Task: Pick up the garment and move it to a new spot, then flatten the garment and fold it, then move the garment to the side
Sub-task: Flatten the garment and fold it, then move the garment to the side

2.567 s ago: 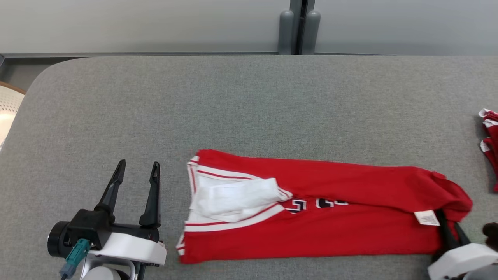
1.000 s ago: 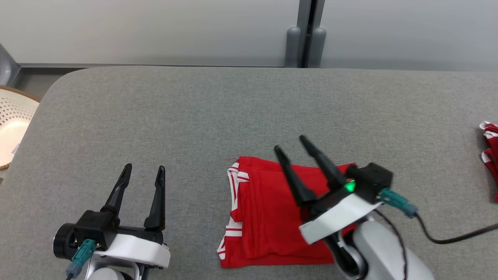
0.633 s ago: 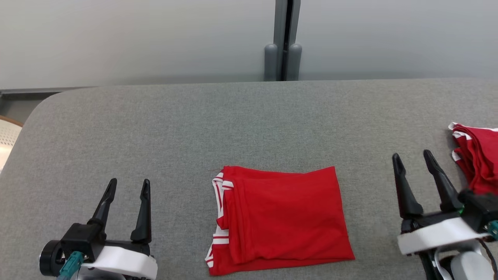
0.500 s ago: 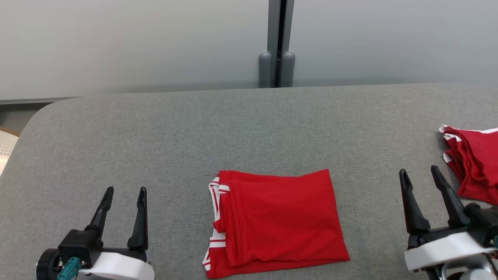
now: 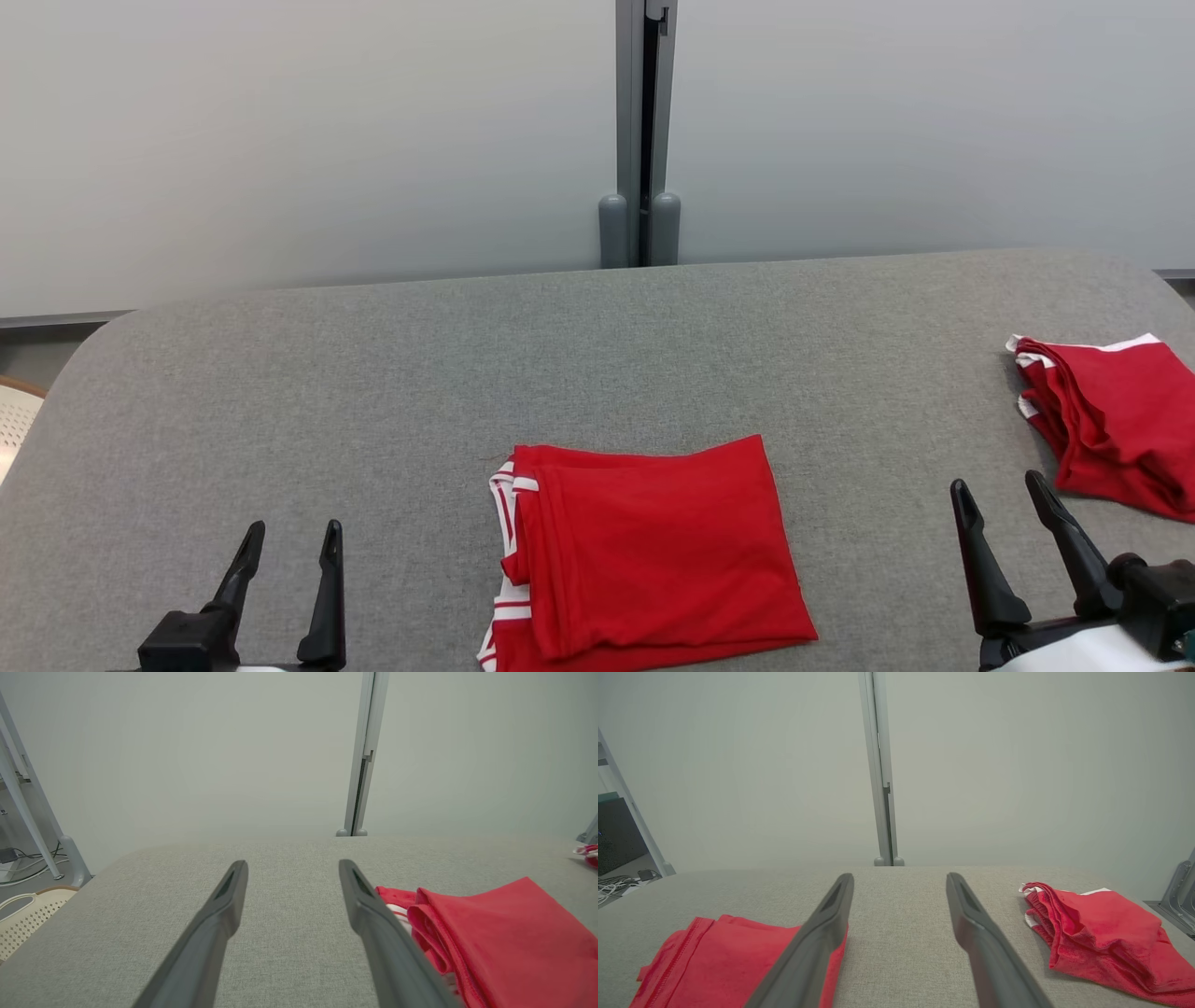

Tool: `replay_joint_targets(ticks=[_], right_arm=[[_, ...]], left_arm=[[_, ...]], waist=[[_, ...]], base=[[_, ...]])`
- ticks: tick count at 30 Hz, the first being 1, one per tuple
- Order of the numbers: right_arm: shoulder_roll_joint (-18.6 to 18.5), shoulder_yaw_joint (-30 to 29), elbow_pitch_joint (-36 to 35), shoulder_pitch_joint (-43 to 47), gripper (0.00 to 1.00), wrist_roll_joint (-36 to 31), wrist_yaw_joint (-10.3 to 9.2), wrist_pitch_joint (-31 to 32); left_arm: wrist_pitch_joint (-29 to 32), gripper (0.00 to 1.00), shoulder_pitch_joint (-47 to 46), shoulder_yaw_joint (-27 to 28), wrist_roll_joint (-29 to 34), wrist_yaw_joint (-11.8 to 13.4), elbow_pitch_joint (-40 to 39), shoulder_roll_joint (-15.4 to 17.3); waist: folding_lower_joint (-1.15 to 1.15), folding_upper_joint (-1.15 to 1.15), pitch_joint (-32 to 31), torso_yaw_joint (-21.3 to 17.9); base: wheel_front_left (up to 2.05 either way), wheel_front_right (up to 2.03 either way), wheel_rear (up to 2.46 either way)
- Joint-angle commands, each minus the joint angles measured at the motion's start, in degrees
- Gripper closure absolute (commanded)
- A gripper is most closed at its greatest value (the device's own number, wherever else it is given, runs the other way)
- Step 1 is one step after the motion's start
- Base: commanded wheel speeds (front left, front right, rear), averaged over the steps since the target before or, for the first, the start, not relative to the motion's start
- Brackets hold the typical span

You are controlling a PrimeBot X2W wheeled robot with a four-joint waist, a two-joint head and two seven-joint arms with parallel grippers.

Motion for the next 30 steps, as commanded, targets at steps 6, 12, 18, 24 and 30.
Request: replay_joint_targets(ticks=[6,12,18,24,30], right_arm=[[-0.2,-0.5,-1.2,1.7,0.0,-0.2,-0.01,1.2],[0.0,-0.7,-1.4,1.8,0.0,-0.3,-0.01,1.7],[0.2,-0.8,-1.2,1.6,0.0,-0.3,-0.01,1.9],[0.3,-0.9,-1.1,1.6,0.0,-0.2,-0.01,1.9],[0.1,-1.1,0.7,1.0,0.0,-0.6,-0.01,2.7]], left_arm=[[0.6,0.0,1.3,0.0,-0.6,0.8,-0.8,0.6],[0.9,0.0,1.6,0.1,-0.7,1.3,-1.4,0.8],[1.0,0.0,1.5,0.0,-0.9,1.5,-1.7,0.9],[1.2,0.0,1.1,-0.3,-1.0,1.8,-2.0,1.0],[1.6,0.0,-1.4,-1.3,-0.3,1.2,-2.4,1.0]], waist=[[0.0,0.0,-0.8,0.2],[0.0,0.0,-1.0,0.3],[0.0,0.0,-1.0,0.3],[0.0,0.0,-0.9,0.6],[0.0,0.0,0.8,2.6]], base=[[0.0,0.0,0.0],[0.0,0.0,0.0],[0.0,0.0,0.0],[0.0,0.0,0.0],[0.0,0.0,0.0]])
